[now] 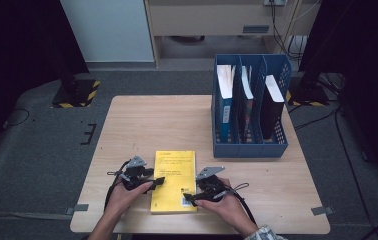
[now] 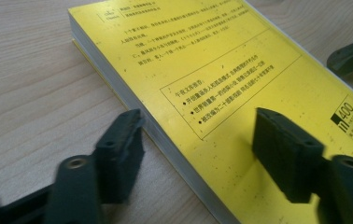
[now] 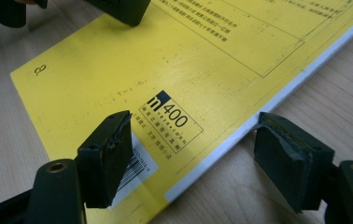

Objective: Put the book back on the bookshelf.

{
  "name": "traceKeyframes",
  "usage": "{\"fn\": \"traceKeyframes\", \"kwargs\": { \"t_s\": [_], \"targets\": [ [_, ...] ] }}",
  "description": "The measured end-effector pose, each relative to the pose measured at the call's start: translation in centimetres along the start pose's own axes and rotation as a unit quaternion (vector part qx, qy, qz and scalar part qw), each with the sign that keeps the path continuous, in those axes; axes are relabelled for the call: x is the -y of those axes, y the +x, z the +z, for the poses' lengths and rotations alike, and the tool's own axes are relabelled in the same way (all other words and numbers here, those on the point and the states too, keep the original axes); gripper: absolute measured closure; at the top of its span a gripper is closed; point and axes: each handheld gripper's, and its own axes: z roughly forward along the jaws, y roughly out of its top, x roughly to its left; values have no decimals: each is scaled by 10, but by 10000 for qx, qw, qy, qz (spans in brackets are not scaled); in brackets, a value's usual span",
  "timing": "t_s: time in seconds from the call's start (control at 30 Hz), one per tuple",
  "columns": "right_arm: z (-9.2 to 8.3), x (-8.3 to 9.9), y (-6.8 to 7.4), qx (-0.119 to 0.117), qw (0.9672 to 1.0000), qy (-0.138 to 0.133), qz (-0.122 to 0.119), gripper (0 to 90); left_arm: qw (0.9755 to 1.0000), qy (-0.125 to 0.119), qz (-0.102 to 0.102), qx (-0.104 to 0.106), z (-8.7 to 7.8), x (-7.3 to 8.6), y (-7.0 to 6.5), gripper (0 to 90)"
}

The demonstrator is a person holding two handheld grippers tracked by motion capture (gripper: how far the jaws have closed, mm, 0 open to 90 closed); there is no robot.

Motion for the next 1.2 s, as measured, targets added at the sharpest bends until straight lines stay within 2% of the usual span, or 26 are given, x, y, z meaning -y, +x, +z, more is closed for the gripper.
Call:
{"fn": "traceKeyframes", "kwargs": {
  "t_s": [0.03,0.13,0.23,0.37,0.43,0.5,0.67,0.77,0.83,0.9,0.93,1.0,1.1,1.2],
  "targets": [
    [3,0,-1,9,10000,-79,19,240,10000,1,16,-5,0,0,0,237],
    [6,-1,-3,18,9999,-112,120,192,9999,-38,107,60,3,0,-2,196],
    [7,-1,-2,24,9999,-113,117,190,9998,-24,164,115,5,0,-4,187],
    [7,0,0,66,9997,-158,158,187,10000,-37,53,74,6,-1,-5,180],
    [7,1,1,85,9997,-174,153,186,10000,-56,-60,41,5,-2,-4,233],
    [7,1,1,76,9997,-159,151,186,9996,-72,-251,50,4,-3,-3,244],
    [7,1,2,79,9997,-154,154,187,9992,-106,-361,113,0,-6,-2,304],
    [6,1,2,72,9997,-143,165,186,9992,-60,-264,277,-8,-14,-4,337],
    [7,1,2,79,9997,-154,164,186,9993,133,-106,332,-10,-20,-10,355],
    [6,2,2,66,9997,-152,163,186,9991,305,57,283,-10,-22,-15,347],
    [6,2,2,63,9997,-160,165,186,9989,348,70,319,-10,-22,-16,344],
    [6,2,1,53,9997,-176,178,186,9975,385,-65,584,-10,-20,-19,370],
    [6,2,1,48,9997,-178,180,187,9960,647,120,611,-8,-17,-24,373],
    [6,2,1,49,9997,-177,176,187,9959,615,91,652,-6,-15,-24,393]
  ]
}}
